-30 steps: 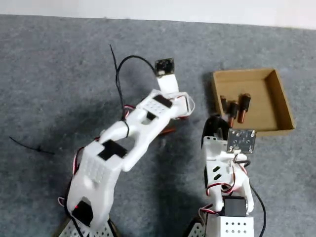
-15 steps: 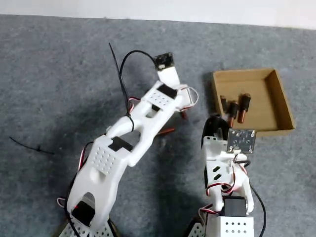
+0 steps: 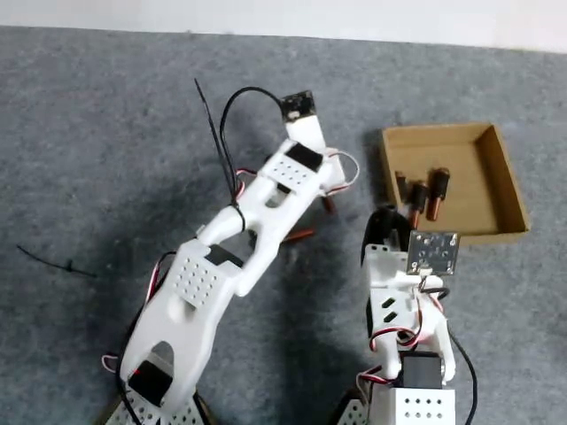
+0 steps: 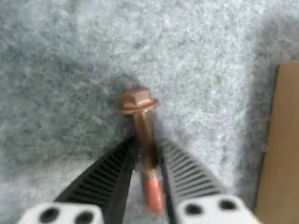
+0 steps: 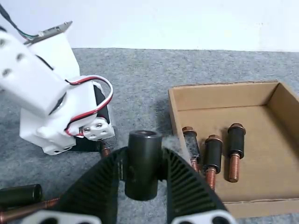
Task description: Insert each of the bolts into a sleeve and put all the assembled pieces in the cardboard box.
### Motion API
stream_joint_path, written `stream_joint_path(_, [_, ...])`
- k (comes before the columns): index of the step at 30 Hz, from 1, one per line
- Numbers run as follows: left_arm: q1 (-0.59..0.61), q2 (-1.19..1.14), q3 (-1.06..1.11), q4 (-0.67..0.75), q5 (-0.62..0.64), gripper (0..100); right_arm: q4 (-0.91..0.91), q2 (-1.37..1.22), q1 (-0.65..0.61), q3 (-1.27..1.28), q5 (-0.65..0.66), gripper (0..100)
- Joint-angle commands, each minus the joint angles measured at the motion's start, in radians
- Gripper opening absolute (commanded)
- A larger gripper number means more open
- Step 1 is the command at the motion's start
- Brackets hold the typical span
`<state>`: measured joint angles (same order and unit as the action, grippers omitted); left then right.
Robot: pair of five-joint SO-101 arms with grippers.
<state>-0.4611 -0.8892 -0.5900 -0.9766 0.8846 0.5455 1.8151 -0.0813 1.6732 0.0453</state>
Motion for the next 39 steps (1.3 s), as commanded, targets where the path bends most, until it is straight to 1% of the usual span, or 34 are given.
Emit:
stream_joint_path(1, [0.013,-0.002,-0.025,-0.006,-0.005,0,-0.001,0.021,0.015,0.082,-0.009,0.5])
stream_joint_path(6, [0.021,0.005,-0.027,-0.002,-0.012,0,-0.004,0.021,0.015,0.084,-0.009,0.5])
stream_joint_path(8, [0.039,0.008,-0.028,0.0,-0.055,0,-0.004,0.021,0.013,0.088,-0.009,0.5])
stream_joint_path(11, [0.061,0.053,-0.024,-0.006,-0.074,0,-0.005,0.021,0.013,0.088,-0.009,0.5])
stream_joint_path(14, [0.071,0.12,-0.01,-0.051,-0.072,0,-0.005,0.021,0.005,0.088,-0.009,0.5])
stream_joint_path(16, [0.077,0.171,0.015,-0.08,-0.072,0,-0.005,0.021,-0.027,0.09,-0.009,0.5])
stream_joint_path(20, [0.077,0.289,0.12,-0.086,-0.072,0,-0.005,0.021,-0.087,0.09,-0.008,0.5])
stream_joint_path(27, [0.077,0.568,0.374,-0.084,-0.072,0,-0.031,0.022,-0.09,0.09,-0.008,0.5])
stream_joint_path(31, [0.079,0.754,0.575,0.015,-0.081,0,-0.059,0.022,-0.091,0.091,-0.008,0.5])
stream_joint_path(35, [0.082,0.958,0.814,0.176,-0.115,0,-0.061,0.022,-0.094,0.091,-0.008,0.5])
stream_joint_path(39, [0.082,1.159,1.029,0.33,-0.167,0,-0.061,0.022,-0.186,0.091,-0.008,0.5])
